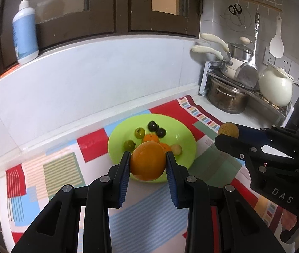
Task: Organize fruits
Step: 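Carry both held fruits onto the green plate and open both grippers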
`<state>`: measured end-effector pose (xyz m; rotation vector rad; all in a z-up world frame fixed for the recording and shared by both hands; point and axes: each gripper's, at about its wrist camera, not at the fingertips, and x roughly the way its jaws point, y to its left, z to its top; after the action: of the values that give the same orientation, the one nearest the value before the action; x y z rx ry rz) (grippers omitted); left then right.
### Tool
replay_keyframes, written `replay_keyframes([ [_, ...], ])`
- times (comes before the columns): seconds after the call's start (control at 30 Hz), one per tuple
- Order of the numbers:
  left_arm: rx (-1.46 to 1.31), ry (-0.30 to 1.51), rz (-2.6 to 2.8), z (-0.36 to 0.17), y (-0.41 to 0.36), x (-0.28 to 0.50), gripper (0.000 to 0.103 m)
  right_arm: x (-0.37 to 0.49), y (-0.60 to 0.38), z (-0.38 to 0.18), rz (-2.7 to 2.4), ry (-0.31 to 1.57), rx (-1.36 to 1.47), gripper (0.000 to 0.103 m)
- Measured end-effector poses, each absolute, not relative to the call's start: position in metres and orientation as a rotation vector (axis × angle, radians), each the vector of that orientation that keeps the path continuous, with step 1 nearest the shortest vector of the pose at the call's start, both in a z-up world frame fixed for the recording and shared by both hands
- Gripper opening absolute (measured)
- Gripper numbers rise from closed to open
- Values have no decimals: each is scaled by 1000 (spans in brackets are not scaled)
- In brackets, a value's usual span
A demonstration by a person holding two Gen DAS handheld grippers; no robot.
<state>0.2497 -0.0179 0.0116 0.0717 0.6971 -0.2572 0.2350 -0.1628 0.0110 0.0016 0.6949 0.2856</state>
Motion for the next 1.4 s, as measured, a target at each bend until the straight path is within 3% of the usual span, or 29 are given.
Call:
replay_keyframes([
  [0.43,107,699,-272,5,-28,303,32,284,-174,-4,264,724,8,30],
  [1.4,147,828,-316,-71,-35,384,34,372,-174,-85,275,872,26,30],
])
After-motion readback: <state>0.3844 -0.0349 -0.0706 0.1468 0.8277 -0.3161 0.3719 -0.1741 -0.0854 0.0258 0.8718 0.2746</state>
